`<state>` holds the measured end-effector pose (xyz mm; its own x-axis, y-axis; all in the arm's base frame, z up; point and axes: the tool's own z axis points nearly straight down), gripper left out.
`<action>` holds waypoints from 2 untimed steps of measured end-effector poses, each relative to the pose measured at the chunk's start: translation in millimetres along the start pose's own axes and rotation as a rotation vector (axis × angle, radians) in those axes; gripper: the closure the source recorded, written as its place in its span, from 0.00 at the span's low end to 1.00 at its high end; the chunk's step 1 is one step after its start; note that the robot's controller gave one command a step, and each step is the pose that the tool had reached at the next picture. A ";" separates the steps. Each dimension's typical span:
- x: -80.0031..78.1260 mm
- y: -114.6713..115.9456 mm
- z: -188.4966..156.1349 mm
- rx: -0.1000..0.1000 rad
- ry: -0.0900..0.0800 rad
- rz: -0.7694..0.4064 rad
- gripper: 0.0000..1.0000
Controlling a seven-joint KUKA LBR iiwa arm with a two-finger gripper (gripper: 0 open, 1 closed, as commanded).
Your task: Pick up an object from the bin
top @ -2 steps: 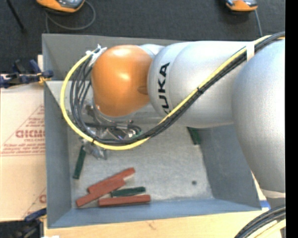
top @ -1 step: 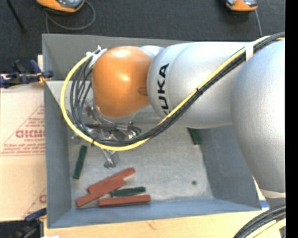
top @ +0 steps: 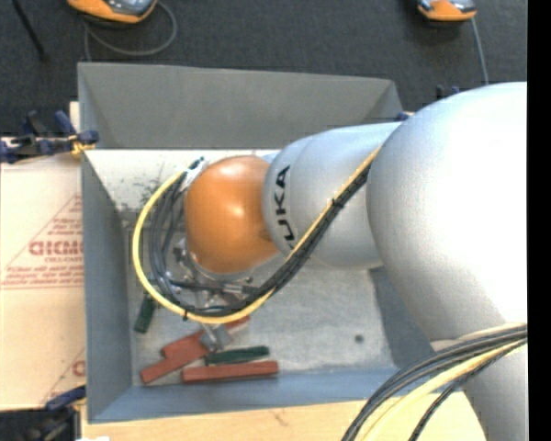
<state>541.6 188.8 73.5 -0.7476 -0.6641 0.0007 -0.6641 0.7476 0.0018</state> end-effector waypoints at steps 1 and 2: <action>56.4 33.1 0.7 0.008 -0.018 -0.120 0.00; 48.3 29.5 -5.0 0.018 -0.045 -0.114 1.00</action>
Offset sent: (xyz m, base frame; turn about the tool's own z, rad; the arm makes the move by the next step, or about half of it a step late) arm -0.0683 -0.0132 -0.0035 -0.1241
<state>485.9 178.8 78.5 -0.6660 -0.7447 -0.0438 -0.7447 0.6671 -0.0189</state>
